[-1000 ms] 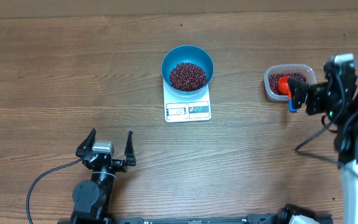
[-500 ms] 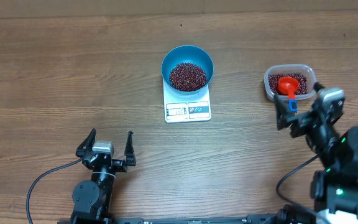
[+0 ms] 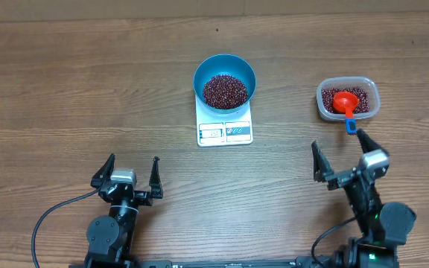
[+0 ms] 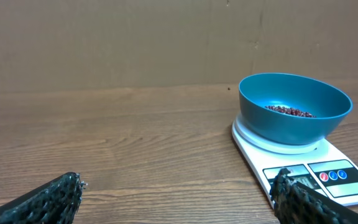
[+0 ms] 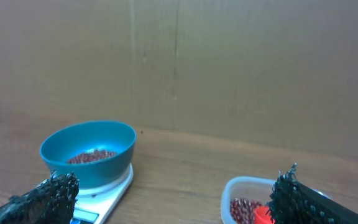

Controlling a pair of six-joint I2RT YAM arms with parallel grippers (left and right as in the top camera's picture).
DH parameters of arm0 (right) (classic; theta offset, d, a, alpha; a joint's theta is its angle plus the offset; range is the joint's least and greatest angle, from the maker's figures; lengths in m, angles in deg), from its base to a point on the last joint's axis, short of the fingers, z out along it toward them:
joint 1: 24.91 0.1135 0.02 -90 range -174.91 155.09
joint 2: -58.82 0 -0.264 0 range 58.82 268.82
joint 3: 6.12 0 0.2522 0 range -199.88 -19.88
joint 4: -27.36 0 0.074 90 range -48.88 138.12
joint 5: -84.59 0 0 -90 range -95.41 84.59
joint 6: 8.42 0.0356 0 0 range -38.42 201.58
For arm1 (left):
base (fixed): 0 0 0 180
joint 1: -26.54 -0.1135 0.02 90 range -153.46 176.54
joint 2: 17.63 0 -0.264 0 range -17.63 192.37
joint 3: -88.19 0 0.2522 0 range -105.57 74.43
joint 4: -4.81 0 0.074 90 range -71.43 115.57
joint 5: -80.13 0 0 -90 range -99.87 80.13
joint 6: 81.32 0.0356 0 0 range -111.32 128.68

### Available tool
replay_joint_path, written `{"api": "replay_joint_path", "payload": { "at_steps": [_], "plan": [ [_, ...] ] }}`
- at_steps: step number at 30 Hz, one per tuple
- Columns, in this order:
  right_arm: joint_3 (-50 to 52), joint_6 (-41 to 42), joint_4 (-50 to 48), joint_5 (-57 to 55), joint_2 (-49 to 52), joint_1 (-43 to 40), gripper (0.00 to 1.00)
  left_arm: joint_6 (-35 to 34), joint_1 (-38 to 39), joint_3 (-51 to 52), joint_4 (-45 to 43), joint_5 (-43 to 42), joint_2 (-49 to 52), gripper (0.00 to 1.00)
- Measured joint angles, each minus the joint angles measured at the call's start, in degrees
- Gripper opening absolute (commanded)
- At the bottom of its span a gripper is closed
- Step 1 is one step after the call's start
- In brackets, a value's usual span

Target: Scoop item into bowl and weigh 150g on scale

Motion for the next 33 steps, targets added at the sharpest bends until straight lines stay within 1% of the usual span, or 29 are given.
{"api": "replay_joint_path", "payload": {
  "at_steps": [3,10,18,25,27,33],
  "plan": [
    [1.73,0.74,1.22,-1.49,-2.58,1.09,1.0,0.02,0.0,0.0,0.0,-0.02,0.0,1.0],
    [1.73,1.29,1.16,-3.63,-3.23,2.14,1.0,0.02,0.0,0.0,-0.02,0.0,0.0,1.0],
    [1.73,1.51,12.44,-4.2,-6.67,2.14,1.0,0.02,0.0,0.0,0.0,0.0,0.0,1.0],
    [1.73,1.57,18.88,-4.46,-9.84,2.12,1.0,0.02,0.0,0.0,-0.02,0.0,0.0,0.99],
    [1.73,1.55,20.22,-4.46,-9.92,2.14,1.0,0.02,0.0,0.0,-0.02,0.0,0.0,1.0],
    [1.73,1.53,20.28,-4.46,-9.94,2.12,1.0,0.02,0.0,0.0,-0.02,0.0,0.0,1.0]
  ]
}}
